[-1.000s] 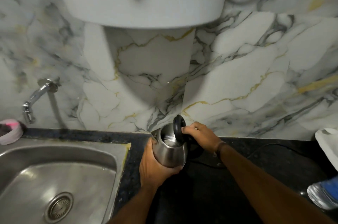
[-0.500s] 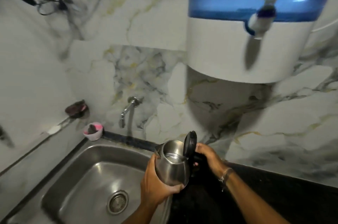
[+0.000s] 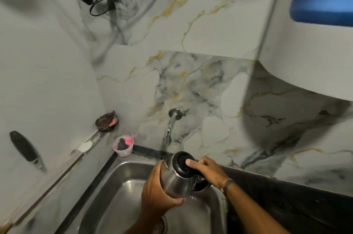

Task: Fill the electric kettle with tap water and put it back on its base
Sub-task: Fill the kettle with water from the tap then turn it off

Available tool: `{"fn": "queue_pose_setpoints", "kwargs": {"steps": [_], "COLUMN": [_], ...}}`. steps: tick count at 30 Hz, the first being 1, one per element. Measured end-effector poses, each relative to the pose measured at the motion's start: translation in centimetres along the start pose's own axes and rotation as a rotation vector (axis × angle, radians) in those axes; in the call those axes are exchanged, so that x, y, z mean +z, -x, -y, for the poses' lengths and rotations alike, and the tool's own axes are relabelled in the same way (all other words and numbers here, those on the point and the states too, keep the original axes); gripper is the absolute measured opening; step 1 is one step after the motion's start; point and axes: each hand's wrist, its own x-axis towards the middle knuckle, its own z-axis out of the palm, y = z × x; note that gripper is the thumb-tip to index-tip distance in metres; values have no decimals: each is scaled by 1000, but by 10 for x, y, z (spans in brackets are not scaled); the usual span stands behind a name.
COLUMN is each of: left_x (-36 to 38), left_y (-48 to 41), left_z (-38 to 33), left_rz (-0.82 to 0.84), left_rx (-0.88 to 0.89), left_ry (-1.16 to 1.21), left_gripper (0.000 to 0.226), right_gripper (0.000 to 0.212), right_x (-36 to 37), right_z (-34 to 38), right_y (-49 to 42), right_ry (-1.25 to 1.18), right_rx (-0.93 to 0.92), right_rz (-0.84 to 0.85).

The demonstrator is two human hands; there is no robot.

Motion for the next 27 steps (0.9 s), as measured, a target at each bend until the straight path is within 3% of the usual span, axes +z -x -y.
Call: {"fn": "queue_pose_setpoints", "kwargs": {"steps": [4, 8, 15, 27], "left_x": [-12, -19, -11, 7], "left_y": [-19, -35, -53, -66], "left_z": [17, 39, 80, 104], "left_rz": [-7, -14, 31, 260], "left_rx": [11, -4, -138, -111], "left_ry": [-8, 33, 109, 214], "left_gripper": [146, 152, 172, 172], "right_gripper": [88, 77, 49, 49], "right_x": [38, 60, 70, 72], "right_z": [25, 38, 26, -16], "right_y": [-21, -43, -66, -68], "right_ry": [305, 371, -118, -313], "right_rx": [125, 142, 4, 52], "right_rz": [-101, -130, 13, -141]}}
